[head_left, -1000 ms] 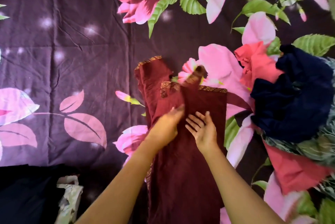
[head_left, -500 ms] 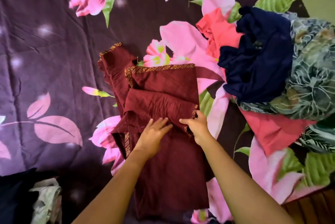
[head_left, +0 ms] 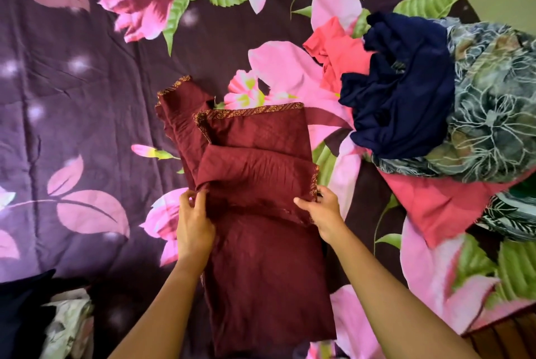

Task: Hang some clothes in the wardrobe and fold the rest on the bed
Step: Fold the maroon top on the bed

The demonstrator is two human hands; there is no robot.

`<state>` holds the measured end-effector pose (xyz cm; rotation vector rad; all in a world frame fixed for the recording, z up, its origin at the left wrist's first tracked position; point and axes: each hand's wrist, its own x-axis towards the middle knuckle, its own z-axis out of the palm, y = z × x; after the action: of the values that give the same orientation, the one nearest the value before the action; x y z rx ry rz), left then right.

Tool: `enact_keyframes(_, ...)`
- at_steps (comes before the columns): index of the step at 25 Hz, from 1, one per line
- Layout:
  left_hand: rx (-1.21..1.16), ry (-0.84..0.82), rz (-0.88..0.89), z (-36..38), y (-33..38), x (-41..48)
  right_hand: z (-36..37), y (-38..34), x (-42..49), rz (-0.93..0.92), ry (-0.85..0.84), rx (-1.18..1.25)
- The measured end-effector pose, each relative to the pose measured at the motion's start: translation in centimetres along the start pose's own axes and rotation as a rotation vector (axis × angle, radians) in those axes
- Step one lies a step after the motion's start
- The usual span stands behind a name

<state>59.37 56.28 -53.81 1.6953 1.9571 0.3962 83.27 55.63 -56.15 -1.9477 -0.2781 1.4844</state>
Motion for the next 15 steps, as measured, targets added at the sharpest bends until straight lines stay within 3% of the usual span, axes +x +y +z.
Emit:
enact_keyframes(3,0.119,0.065,0.056,-0.3,-0.2,-1.3,-0.6,-0.3,1.3,-0.037,0.307,0.1)
enact_keyframes(5,0.148,-0.016,0.115,0.3,-1.0,-2.5,-1.4,-0.8,2.0,-0.043,0.398,0.156)
enact_keyframes(8,0.163,-0.15,0.106,1.1,-1.1,-3.8,-1.7,-2.0,2.5,-0.091,0.415,0.152)
enact_keyframes(12,0.204,-0.085,0.028,1.1,-0.3,-2.5,-1.3,-3.3,2.9,-0.122,0.395,0.186)
enact_keyframes(15,0.139,-0.201,0.085,2.0,-1.4,-1.0,-1.0,-2.5,3.0,-0.106,0.398,0.175)
